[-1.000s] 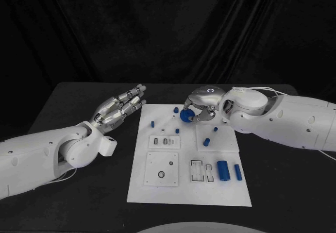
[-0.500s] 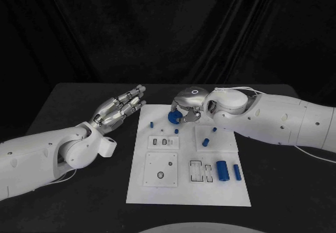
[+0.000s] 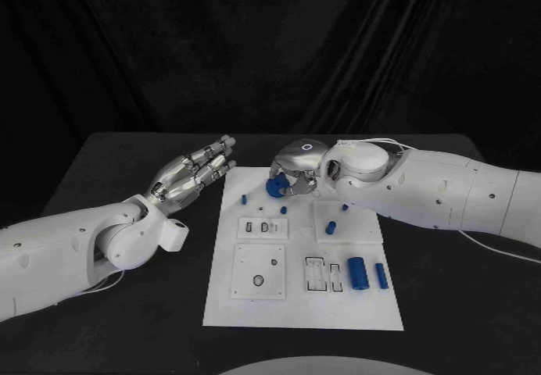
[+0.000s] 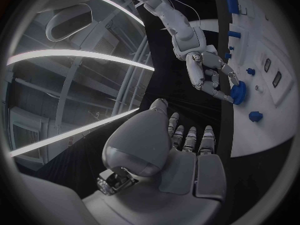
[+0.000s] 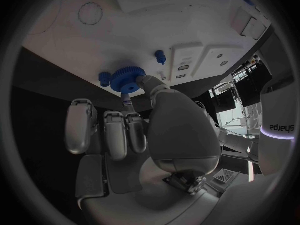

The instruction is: Assemble the parts on the task board

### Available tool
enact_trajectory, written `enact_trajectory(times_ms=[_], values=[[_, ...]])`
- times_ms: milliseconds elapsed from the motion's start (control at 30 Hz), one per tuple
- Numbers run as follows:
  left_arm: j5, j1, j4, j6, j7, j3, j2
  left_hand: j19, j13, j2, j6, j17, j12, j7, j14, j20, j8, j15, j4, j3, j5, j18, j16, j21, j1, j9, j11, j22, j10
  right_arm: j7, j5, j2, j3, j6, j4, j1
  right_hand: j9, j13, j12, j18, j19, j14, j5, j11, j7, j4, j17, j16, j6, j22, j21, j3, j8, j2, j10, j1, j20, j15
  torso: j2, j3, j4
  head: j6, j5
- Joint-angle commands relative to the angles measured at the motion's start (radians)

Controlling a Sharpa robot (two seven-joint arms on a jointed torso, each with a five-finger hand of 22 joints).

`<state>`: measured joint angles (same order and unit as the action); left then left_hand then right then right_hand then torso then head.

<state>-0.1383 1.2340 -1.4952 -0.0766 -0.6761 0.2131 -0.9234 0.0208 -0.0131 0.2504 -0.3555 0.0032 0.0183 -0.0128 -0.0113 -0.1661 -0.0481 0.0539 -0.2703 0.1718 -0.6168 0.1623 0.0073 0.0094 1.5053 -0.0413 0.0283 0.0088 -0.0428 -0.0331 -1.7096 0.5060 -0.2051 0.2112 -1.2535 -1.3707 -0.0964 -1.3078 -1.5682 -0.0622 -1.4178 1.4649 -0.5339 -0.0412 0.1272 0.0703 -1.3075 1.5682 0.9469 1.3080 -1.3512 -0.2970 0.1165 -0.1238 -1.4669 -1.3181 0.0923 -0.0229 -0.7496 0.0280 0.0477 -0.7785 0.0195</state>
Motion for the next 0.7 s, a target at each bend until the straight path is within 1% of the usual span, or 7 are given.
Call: enact_trajectory(times_ms=[33,167,367,533,600,633,700], values=[[-0.004,-0.001,0.000,-0.017,-0.013,-0.001,0.002,-0.001,0.001,0.002,0.008,0.001,-0.002,-0.001,0.002,-0.009,-0.002,0.006,0.000,-0.008,-0.005,0.018,-0.001,0.007,0.009,0.000,-0.004,0.001,0.000,0.001,-0.007,-0.002,-0.002,-0.016,0.008,0.006,-0.091,-0.263,-0.003,-0.005,0.013,0.106,0.013,-0.006,0.008,-0.001,-0.263,0.003,-0.037,0.102,0.013,-0.011,-0.022,0.003,-0.104,0.011,-0.001,0.004,-0.001,-0.0003,-0.0002,-0.001,-0.001],[-0.004,-0.001,0.001,-0.018,-0.013,-0.001,0.002,-0.001,0.001,0.002,0.009,0.001,-0.002,-0.001,0.002,-0.009,-0.002,0.006,0.000,-0.009,-0.006,0.018,-0.001,0.007,0.009,0.000,-0.004,0.001,0.000,0.005,-0.007,-0.004,-0.002,-0.017,0.011,0.007,-0.077,-0.263,-0.003,-0.009,0.022,0.106,0.013,0.000,0.008,-0.010,-0.263,0.003,-0.081,0.094,0.029,-0.026,-0.048,0.000,-0.104,0.009,-0.005,0.000,0.000,-0.0001,-0.0007,-0.002,-0.001],[-0.004,-0.001,0.002,-0.019,-0.012,-0.001,0.003,-0.001,0.001,0.002,0.009,0.001,-0.003,-0.002,0.002,-0.010,-0.002,0.007,0.001,-0.010,-0.007,0.018,-0.001,0.007,0.010,0.000,-0.004,0.001,0.000,0.008,-0.007,-0.004,-0.002,-0.020,0.012,0.007,-0.063,-0.263,-0.003,-0.014,0.034,0.103,0.001,0.012,-0.005,-0.023,-0.256,-0.002,-0.124,0.084,0.051,-0.045,-0.055,0.002,-0.104,0.004,-0.013,-0.010,0.001,-0.0007,-0.0014,-0.003,-0.002],[-0.004,-0.001,0.003,-0.021,-0.012,-0.001,0.005,-0.001,0.001,0.002,0.009,0.001,-0.003,-0.002,0.002,-0.010,-0.002,0.007,0.002,-0.011,-0.008,0.018,-0.001,0.007,0.011,0.000,-0.005,0.001,0.000,0.009,-0.007,-0.004,-0.002,-0.015,0.010,0.007,-0.036,-0.263,-0.003,-0.017,0.043,0.097,0.048,0.021,-0.016,-0.030,-0.242,-0.011,-0.206,0.076,0.071,-0.047,-0.056,0.002,-0.104,0.015,-0.021,-0.018,0.001,-0.0006,-0.0015,-0.003,-0.003],[-0.004,-0.001,0.003,-0.021,-0.012,-0.001,0.005,-0.001,0.001,0.002,0.009,0.001,-0.003,-0.002,0.002,-0.010,-0.002,0.007,0.002,-0.011,-0.008,0.018,-0.001,0.007,0.011,0.000,-0.005,0.001,0.000,0.007,-0.007,-0.002,-0.002,-0.006,0.008,0.007,-0.034,-0.263,-0.003,-0.018,0.044,0.097,0.052,0.021,-0.016,-0.030,-0.241,-0.012,-0.215,0.074,0.074,-0.046,-0.056,0.002,-0.104,0.015,-0.021,-0.018,0.001,-0.0005,-0.0018,-0.003,-0.003],[-0.004,-0.001,0.003,-0.021,-0.011,-0.001,0.004,-0.001,0.001,0.002,0.009,0.001,-0.003,-0.002,0.002,-0.010,-0.002,0.007,0.002,-0.011,-0.008,0.018,-0.001,0.007,0.011,0.000,-0.005,0.001,0.000,0.006,-0.007,-0.001,-0.002,0.000,0.007,0.007,-0.026,-0.263,-0.003,-0.020,0.048,0.095,0.057,0.023,-0.018,-0.031,-0.236,-0.015,-0.246,0.070,0.082,-0.046,-0.058,0.003,-0.104,0.018,-0.022,-0.019,0.001,-0.0003,-0.0016,-0.002,-0.004],[-0.004,-0.001,0.003,-0.022,-0.011,-0.001,0.003,-0.001,0.001,0.002,0.009,0.001,-0.003,-0.002,0.002,-0.010,-0.002,0.007,0.002,-0.011,-0.008,0.018,-0.001,0.007,0.011,0.000,-0.005,0.001,0.000,0.001,-0.007,0.005,-0.002,0.014,0.002,0.007,-0.021,-0.263,-0.003,-0.020,0.049,0.094,0.058,0.026,-0.022,-0.032,-0.235,-0.016,-0.263,0.069,0.086,-0.047,-0.058,0.004,-0.104,0.018,-0.023,-0.021,0.001,-0.0001,-0.0016,-0.002,-0.004]])
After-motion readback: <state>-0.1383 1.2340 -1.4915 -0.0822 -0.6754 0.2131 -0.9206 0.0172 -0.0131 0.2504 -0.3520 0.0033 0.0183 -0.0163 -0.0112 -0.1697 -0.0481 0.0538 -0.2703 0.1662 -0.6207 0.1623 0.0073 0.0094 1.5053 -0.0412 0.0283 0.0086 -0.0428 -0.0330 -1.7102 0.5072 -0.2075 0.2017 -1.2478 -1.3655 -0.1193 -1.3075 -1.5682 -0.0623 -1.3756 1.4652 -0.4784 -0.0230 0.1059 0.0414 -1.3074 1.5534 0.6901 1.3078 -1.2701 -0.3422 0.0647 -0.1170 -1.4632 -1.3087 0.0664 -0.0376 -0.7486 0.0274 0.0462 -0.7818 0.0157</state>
